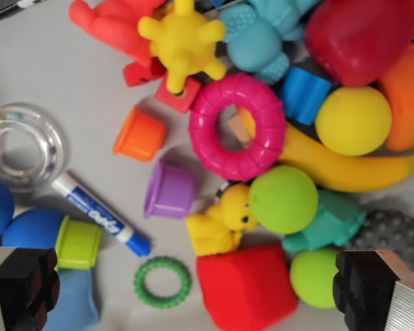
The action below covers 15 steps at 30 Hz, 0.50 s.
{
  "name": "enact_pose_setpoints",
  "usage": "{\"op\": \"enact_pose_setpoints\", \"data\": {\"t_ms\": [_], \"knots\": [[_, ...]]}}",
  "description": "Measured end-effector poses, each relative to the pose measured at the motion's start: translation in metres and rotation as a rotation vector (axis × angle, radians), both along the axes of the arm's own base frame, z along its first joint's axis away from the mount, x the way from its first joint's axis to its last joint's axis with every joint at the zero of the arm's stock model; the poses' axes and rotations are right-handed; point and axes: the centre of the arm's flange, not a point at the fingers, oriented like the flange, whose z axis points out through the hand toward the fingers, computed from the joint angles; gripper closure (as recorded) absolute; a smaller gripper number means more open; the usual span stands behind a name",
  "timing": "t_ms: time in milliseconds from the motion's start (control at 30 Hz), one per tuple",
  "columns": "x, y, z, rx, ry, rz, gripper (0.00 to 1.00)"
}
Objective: Pick an object from the bin
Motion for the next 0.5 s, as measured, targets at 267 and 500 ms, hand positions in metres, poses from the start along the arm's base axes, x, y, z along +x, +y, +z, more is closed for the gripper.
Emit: {"op": "enact_pose_setpoints", "data": {"t_ms": [267,500], "knots": [[-0.010,-0.003,-0.015,-0.003,0.001,-0.104,0.00],[-0.018,-0.006,-0.028,-0.005,0.002,-0.194,0.00]]}}
